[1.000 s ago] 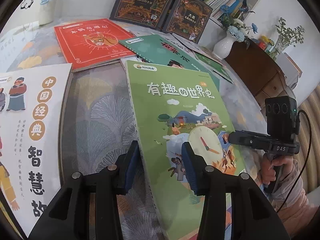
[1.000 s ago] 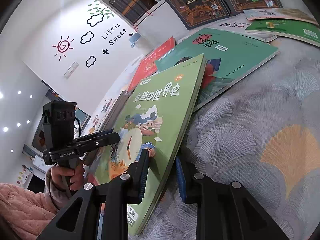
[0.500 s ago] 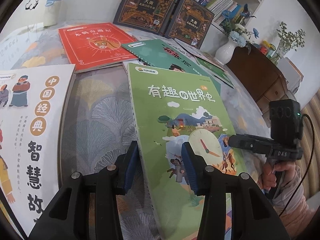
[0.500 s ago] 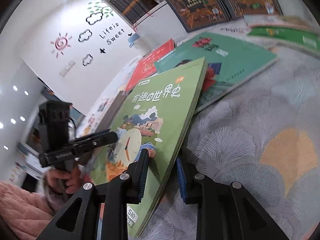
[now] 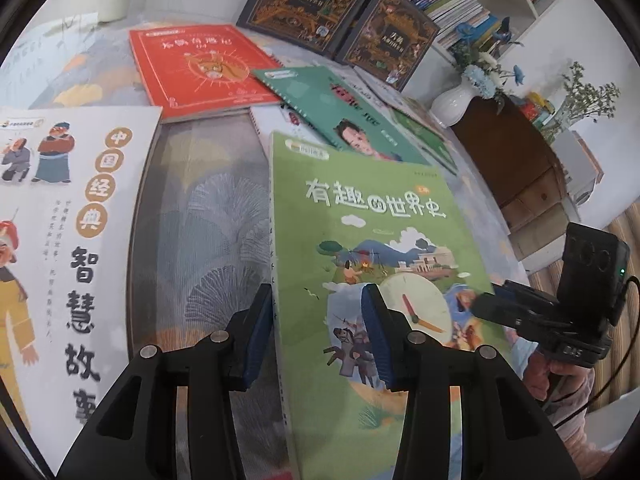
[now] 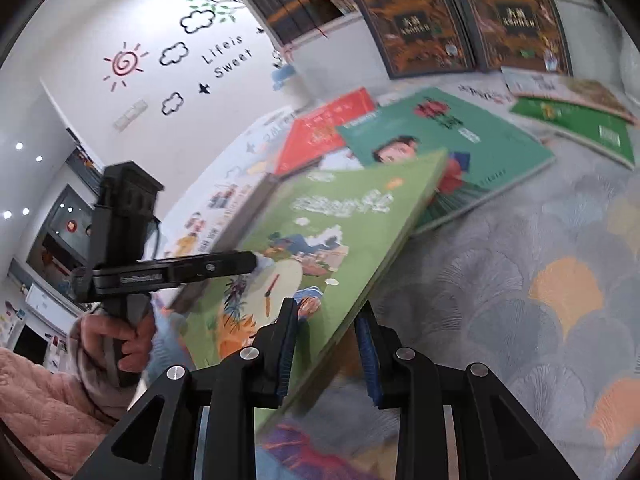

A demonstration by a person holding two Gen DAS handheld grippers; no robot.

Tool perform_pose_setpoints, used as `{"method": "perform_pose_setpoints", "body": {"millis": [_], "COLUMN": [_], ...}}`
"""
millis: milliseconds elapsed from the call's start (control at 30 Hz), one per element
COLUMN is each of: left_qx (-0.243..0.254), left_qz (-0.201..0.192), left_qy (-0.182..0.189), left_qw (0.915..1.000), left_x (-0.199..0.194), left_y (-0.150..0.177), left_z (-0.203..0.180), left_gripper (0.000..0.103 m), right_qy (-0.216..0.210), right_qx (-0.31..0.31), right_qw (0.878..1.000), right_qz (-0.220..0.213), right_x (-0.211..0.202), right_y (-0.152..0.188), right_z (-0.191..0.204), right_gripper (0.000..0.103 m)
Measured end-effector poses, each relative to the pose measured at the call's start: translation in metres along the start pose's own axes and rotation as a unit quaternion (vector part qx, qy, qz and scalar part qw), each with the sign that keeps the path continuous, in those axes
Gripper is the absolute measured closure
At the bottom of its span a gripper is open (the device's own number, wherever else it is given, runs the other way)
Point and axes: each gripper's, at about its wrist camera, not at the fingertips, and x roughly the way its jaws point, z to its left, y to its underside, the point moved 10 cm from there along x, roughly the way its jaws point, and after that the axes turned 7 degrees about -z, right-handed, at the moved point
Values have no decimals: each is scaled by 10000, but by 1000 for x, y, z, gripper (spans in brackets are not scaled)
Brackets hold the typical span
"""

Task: Organize books
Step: 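Lower the green book onto the white tabletop with both tools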

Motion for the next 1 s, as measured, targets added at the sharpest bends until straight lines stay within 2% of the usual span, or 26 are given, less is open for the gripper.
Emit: {"method": "perform_pose_setpoints", "body": {"millis": [133, 300, 467, 733, 1000], "left_qx": [-18, 28, -28, -74, -234], "left_qz": [-125, -283, -401, -831, -1189], "left_qy": [204, 199, 238, 14, -234], "left_qw": [9997, 9994, 9989, 9965, 9924], "left_x": [-13, -25, -39, -74, -117], "left_y": [-6, -14, -21, -44, -68], "left_z": [-5, -4, 1, 21, 62], "left_gripper": [62, 62, 62, 62, 62], "right_qy": [-45, 65, -1, -242, -540], "right_qx": [-100, -307, -378, -692, -1152], "right_qw": [9997, 9992, 9988, 9959, 9903], "right_qz": [-198, -258, -327, -524, -565], "right_x": [-13, -11, -11, 4, 34], "right_y": [-8, -9, -13, -41, -64], "right_z": [17, 29, 39, 79, 130], "right_gripper": [74, 74, 74, 74, 74]}}
